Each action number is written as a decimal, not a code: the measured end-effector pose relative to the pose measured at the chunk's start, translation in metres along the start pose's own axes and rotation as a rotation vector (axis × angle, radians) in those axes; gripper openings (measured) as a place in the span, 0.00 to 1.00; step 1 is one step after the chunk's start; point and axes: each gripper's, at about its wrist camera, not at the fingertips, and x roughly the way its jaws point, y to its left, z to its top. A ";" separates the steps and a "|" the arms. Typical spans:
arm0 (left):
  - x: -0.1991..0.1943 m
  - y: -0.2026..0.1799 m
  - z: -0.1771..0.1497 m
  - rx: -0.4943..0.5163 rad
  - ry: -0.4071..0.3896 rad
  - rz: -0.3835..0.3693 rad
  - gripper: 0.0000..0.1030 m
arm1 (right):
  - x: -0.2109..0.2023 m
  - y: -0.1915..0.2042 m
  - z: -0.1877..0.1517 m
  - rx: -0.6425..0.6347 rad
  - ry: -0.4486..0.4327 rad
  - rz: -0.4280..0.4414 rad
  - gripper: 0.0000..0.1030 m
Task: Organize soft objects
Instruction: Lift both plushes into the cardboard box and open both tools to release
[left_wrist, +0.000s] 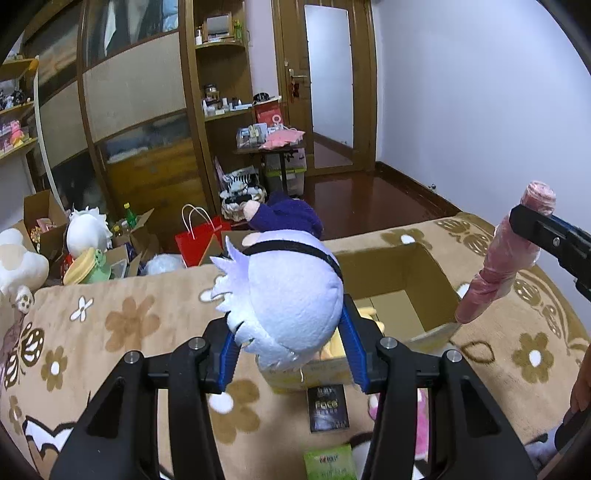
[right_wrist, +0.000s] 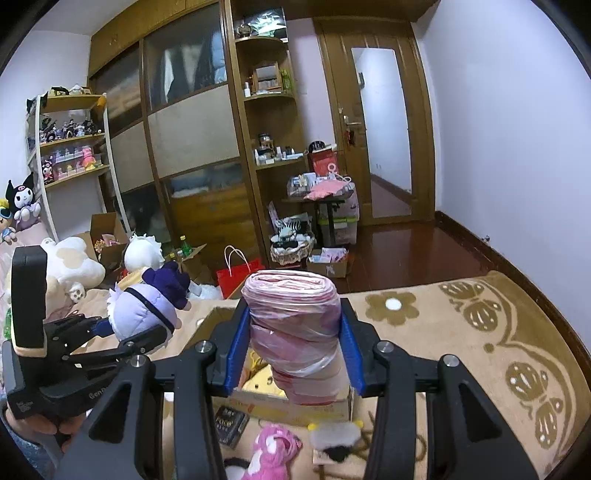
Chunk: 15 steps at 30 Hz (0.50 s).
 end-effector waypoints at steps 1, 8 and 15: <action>0.003 0.000 0.001 0.001 -0.004 0.003 0.46 | 0.003 0.001 0.001 -0.003 -0.009 0.001 0.46; 0.028 0.000 0.001 -0.005 0.038 -0.006 0.46 | 0.020 0.003 0.003 -0.022 -0.018 0.019 0.46; 0.051 -0.001 -0.004 0.004 0.082 -0.018 0.46 | 0.046 0.000 -0.003 -0.022 0.020 0.027 0.46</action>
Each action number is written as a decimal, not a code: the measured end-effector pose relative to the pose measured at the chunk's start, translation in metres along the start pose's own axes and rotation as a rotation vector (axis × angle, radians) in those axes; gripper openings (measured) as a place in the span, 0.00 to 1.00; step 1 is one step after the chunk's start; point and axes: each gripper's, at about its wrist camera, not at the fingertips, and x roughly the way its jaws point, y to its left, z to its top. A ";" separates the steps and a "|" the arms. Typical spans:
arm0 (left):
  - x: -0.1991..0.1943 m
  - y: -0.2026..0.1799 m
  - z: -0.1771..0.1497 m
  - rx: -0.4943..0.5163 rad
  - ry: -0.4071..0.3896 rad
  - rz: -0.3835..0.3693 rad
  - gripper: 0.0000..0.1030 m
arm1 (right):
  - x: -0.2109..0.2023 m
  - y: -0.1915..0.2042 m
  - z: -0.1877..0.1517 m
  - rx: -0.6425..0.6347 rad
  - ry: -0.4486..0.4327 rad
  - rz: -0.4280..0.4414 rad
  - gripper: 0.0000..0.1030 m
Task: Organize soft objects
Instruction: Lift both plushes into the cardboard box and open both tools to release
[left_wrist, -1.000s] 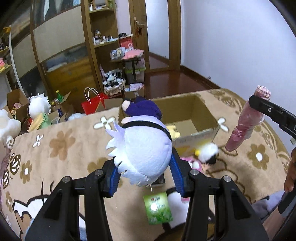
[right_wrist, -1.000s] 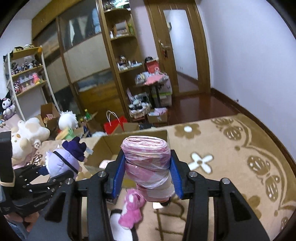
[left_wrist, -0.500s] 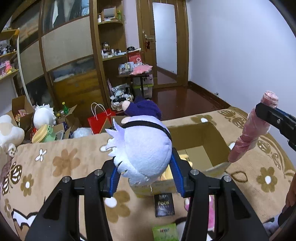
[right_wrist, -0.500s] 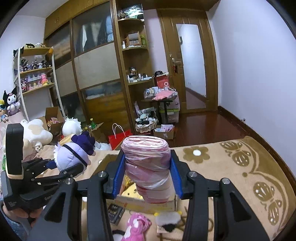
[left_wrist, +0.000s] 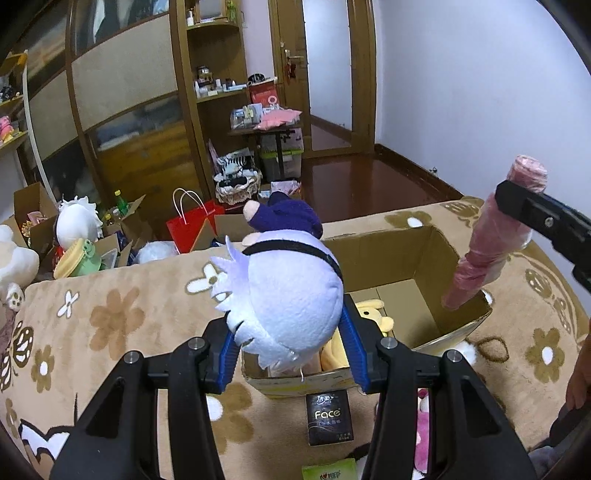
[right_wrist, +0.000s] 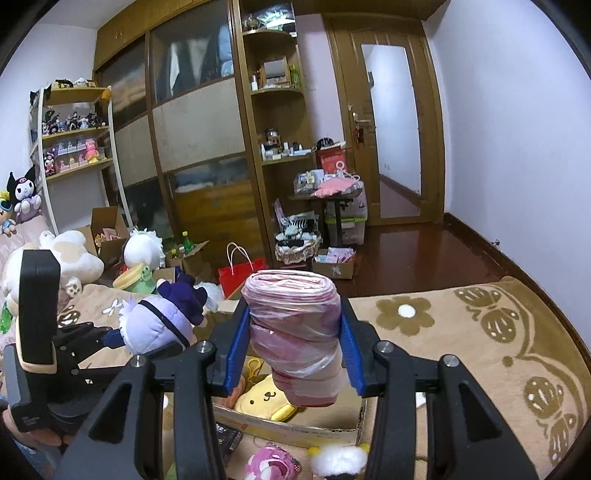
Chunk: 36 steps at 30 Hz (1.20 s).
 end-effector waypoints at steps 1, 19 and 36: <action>0.002 0.001 -0.001 -0.003 0.004 -0.006 0.46 | 0.005 -0.001 -0.001 0.002 0.010 0.001 0.46; 0.044 0.001 -0.013 -0.011 0.125 -0.061 0.47 | 0.042 -0.010 -0.020 0.028 0.100 0.035 0.46; 0.044 -0.003 -0.023 0.025 0.154 -0.007 0.66 | 0.057 -0.011 -0.043 0.042 0.213 0.042 0.48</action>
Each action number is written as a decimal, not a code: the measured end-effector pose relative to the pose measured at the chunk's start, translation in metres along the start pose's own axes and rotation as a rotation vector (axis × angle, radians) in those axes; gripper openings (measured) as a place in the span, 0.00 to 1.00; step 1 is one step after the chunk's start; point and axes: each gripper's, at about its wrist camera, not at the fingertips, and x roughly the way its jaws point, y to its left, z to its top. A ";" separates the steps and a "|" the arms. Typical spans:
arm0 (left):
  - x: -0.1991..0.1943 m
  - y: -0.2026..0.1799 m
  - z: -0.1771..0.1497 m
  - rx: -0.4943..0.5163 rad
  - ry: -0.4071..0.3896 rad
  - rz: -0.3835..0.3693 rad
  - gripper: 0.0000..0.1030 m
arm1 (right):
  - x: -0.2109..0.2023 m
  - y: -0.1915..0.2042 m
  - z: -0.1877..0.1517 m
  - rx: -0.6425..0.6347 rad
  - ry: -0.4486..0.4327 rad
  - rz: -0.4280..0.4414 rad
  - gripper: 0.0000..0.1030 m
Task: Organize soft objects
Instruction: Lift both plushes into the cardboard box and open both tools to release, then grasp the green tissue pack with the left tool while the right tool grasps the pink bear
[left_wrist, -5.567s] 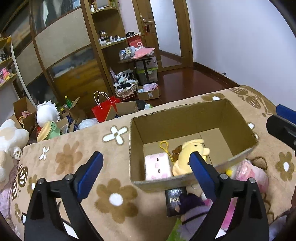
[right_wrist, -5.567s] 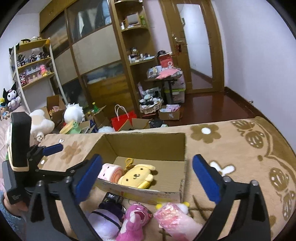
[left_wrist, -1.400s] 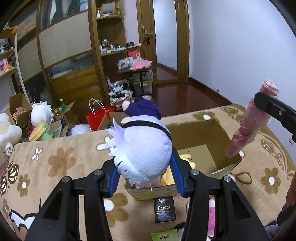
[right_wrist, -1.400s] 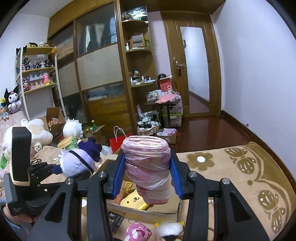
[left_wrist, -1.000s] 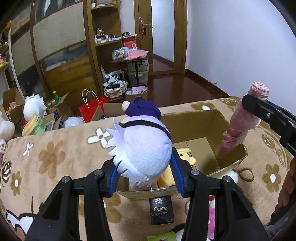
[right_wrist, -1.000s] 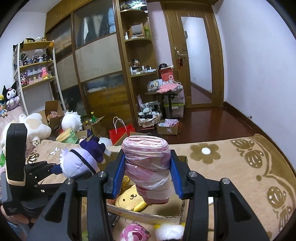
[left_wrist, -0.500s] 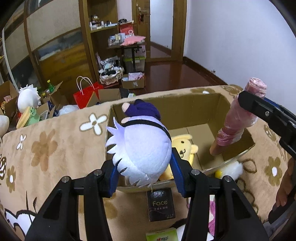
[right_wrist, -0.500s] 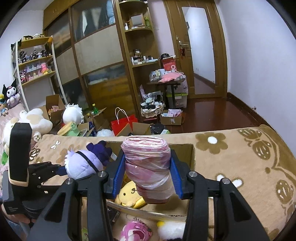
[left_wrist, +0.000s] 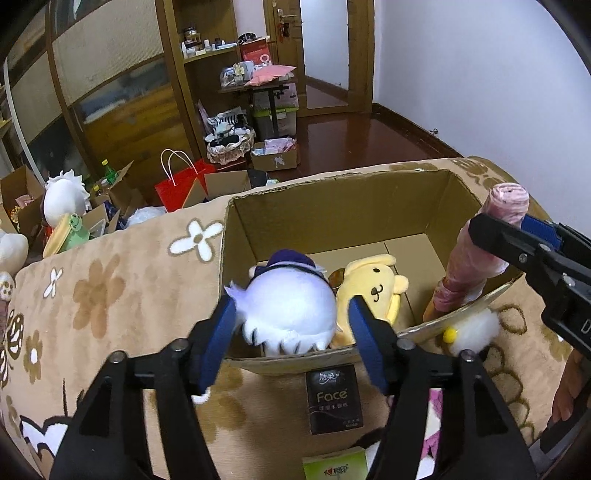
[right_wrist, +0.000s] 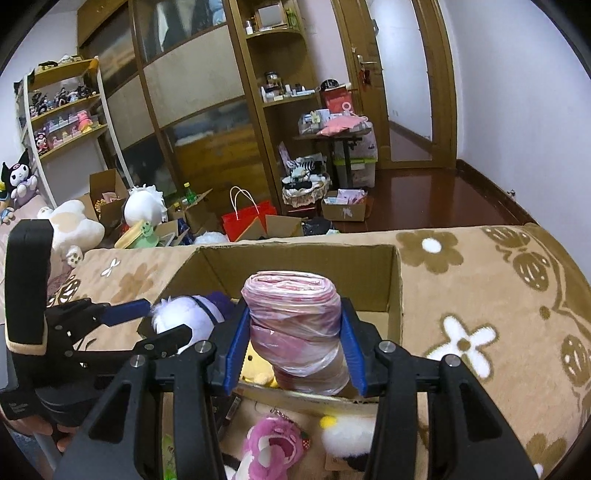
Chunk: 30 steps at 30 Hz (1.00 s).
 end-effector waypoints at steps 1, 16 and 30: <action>-0.001 0.000 0.000 0.002 -0.003 0.005 0.67 | -0.001 0.000 -0.001 0.001 -0.001 -0.001 0.48; -0.046 0.000 -0.007 0.027 -0.047 0.046 0.89 | -0.040 0.013 -0.004 0.023 -0.041 -0.012 0.81; -0.088 -0.004 -0.032 0.013 -0.007 0.033 0.97 | -0.082 0.029 -0.021 0.019 -0.034 -0.032 1.00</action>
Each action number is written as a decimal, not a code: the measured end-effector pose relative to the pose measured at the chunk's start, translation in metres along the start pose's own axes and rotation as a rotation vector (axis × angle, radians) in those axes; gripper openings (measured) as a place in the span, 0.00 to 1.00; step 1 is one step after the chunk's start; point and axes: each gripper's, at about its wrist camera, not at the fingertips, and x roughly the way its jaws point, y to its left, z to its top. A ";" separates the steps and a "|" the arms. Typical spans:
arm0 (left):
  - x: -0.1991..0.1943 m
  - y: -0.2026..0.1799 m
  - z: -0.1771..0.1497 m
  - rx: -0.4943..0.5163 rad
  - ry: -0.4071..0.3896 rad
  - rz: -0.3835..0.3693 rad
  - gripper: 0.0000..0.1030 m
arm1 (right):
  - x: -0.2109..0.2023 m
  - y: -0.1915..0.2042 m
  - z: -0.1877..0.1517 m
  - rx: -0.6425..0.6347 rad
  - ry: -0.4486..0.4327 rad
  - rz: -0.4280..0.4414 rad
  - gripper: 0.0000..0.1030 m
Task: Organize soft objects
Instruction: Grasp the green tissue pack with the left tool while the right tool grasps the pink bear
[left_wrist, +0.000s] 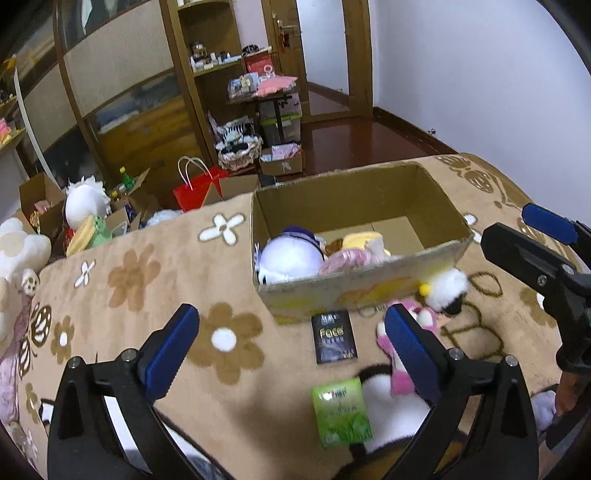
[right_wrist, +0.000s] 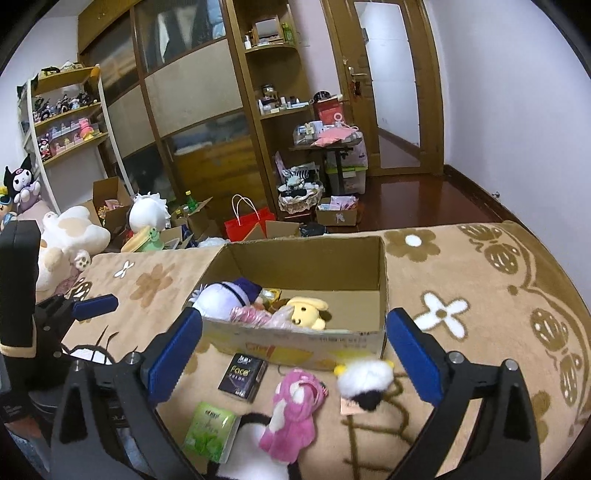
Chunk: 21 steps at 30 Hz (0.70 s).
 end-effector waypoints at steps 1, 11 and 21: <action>-0.002 0.000 -0.002 -0.006 0.011 -0.001 0.97 | -0.003 0.000 -0.002 0.003 0.005 -0.002 1.00; -0.003 -0.005 -0.028 0.017 0.120 -0.014 0.97 | -0.008 0.004 -0.025 -0.002 0.091 -0.026 1.00; 0.023 -0.012 -0.038 0.010 0.219 -0.013 0.97 | 0.006 -0.003 -0.041 0.036 0.157 -0.046 1.00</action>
